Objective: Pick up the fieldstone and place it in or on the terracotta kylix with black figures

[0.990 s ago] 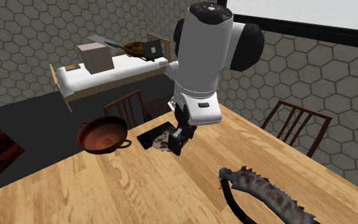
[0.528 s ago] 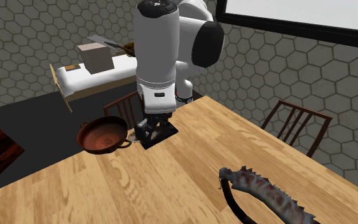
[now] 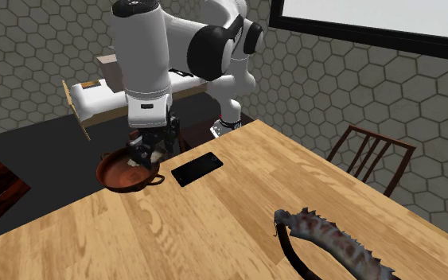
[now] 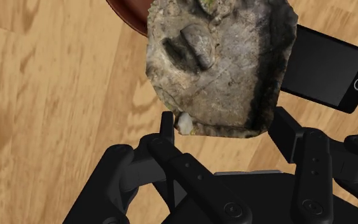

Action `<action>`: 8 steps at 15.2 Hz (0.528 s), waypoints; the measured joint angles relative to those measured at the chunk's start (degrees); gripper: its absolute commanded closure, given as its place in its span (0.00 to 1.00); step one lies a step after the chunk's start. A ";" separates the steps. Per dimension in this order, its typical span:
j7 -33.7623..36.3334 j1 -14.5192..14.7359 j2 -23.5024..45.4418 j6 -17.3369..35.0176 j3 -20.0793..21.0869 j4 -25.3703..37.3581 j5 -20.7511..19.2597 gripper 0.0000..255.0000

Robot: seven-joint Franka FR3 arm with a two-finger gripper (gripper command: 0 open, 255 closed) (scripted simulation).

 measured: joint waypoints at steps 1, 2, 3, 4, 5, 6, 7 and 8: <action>-1.11 -0.68 -0.36 0.18 -0.38 -0.43 -0.12 1.00; -2.28 -1.61 -0.15 0.19 -0.68 -0.19 0.08 1.00; -3.64 -2.42 -0.66 0.43 -1.16 -0.79 -0.12 1.00; -4.83 -3.41 -0.31 0.48 -1.43 -0.44 0.17 1.00; -6.40 -4.59 -0.25 0.47 -1.86 -0.32 0.32 1.00; -7.53 -5.52 0.10 0.70 -2.10 -0.18 0.62 1.00; -8.23 -5.84 -0.26 1.28 -2.35 -1.03 0.45 1.00; -8.54 -6.01 -0.29 1.89 -2.43 -1.64 0.46 1.00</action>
